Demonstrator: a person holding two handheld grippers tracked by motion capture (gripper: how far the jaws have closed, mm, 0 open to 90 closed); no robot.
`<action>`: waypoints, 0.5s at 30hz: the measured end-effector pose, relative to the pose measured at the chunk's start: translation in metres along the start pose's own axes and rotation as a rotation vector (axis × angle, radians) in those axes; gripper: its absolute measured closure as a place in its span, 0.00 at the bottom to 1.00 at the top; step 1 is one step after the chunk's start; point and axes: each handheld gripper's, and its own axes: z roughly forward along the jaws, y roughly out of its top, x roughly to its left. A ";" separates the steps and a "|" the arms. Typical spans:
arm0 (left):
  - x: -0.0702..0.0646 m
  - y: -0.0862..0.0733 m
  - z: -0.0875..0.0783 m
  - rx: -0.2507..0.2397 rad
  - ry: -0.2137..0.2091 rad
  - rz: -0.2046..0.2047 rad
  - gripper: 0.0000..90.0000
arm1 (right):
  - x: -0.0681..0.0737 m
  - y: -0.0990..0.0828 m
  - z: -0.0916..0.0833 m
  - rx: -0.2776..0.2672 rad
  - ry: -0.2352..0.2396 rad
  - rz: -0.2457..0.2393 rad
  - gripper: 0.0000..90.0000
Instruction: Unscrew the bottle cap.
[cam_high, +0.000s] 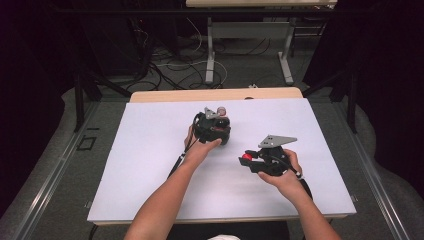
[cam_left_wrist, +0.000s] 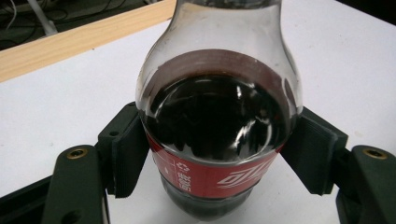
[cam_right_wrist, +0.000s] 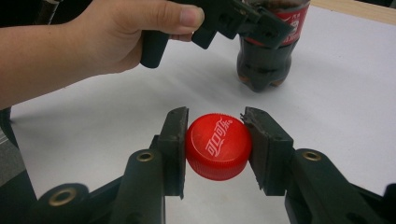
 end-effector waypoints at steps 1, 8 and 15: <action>0.000 -0.001 0.001 -0.004 0.001 0.004 0.33 | 0.000 0.000 0.000 0.000 0.000 0.001 0.68; -0.002 -0.005 -0.001 -0.002 0.006 0.026 0.32 | 0.001 0.000 0.001 0.004 0.006 0.004 0.68; -0.002 -0.006 -0.001 -0.014 0.004 0.013 0.32 | 0.002 0.000 0.001 0.004 0.005 0.006 0.68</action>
